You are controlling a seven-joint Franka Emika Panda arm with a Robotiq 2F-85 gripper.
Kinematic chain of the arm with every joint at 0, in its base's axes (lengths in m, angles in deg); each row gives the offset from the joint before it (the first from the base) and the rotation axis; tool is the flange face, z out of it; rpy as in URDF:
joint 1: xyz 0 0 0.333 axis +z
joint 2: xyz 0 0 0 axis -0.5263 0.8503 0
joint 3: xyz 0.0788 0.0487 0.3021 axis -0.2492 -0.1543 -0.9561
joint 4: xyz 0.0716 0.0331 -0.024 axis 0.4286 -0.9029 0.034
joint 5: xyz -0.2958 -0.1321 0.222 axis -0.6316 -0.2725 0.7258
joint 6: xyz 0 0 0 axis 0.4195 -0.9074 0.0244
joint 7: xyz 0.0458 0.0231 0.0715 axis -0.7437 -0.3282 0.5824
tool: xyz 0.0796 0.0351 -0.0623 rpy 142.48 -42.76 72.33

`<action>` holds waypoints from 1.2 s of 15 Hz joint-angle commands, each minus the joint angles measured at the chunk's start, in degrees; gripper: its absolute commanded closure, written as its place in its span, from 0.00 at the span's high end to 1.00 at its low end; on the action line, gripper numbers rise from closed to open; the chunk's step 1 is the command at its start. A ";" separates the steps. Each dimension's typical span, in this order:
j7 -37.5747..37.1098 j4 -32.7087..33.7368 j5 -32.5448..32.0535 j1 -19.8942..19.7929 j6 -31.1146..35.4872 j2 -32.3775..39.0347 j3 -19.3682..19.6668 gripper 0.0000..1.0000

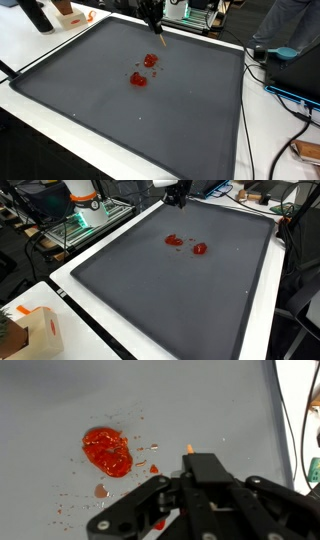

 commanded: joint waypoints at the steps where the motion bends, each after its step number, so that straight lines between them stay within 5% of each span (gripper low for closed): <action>1: -10.86 -2.74 -10.01 0.84 1.15 -4.09 -1.41 0.03; 11: -30.65 -3.64 -30.04 1.82 -1.17 -8.72 -5.22 0.03; 16: -32.35 -3.67 -34.41 1.92 -2.81 -10.06 -6.60 0.03; 18: -31.00 -2.08 -32.77 1.77 -1.69 -8.19 -6.29 0.12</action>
